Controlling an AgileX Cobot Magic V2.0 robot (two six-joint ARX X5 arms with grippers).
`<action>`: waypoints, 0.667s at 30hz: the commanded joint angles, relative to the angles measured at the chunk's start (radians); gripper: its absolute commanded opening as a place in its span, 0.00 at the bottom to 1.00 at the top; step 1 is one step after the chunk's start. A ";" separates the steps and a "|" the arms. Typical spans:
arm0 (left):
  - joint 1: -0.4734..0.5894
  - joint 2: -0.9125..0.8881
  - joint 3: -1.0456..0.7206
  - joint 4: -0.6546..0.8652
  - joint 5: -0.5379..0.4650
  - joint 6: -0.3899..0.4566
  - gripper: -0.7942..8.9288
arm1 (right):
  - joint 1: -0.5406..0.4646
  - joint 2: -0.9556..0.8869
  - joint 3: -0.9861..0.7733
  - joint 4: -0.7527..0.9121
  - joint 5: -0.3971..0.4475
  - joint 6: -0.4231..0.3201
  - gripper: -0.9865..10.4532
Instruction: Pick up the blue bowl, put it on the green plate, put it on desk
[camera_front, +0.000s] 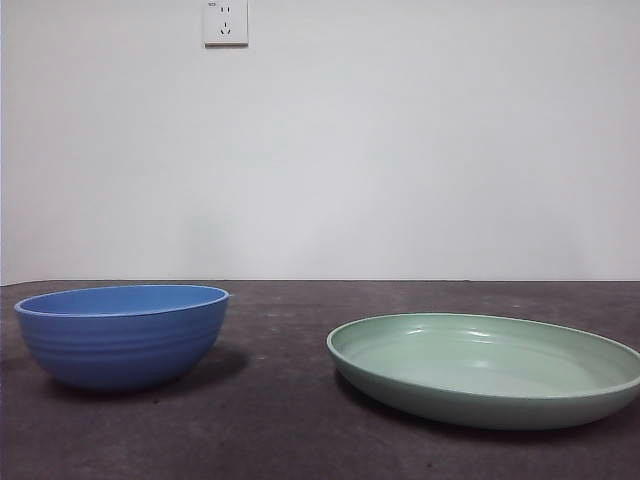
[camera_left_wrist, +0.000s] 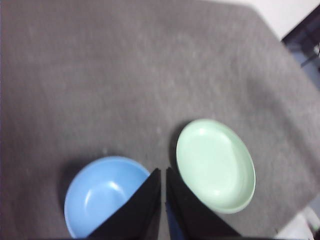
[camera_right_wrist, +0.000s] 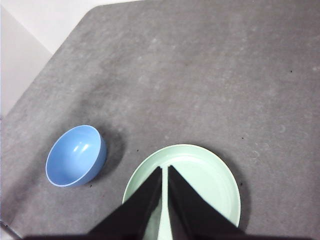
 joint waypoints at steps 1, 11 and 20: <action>-0.006 0.025 0.021 -0.019 0.009 0.029 0.10 | 0.002 0.006 0.018 0.006 -0.003 -0.018 0.10; -0.006 0.041 0.021 -0.019 0.009 0.029 0.33 | 0.002 0.006 0.018 0.005 -0.003 -0.019 0.22; -0.006 0.041 0.021 -0.018 0.008 0.029 0.70 | 0.002 0.006 0.018 0.006 -0.003 -0.018 0.59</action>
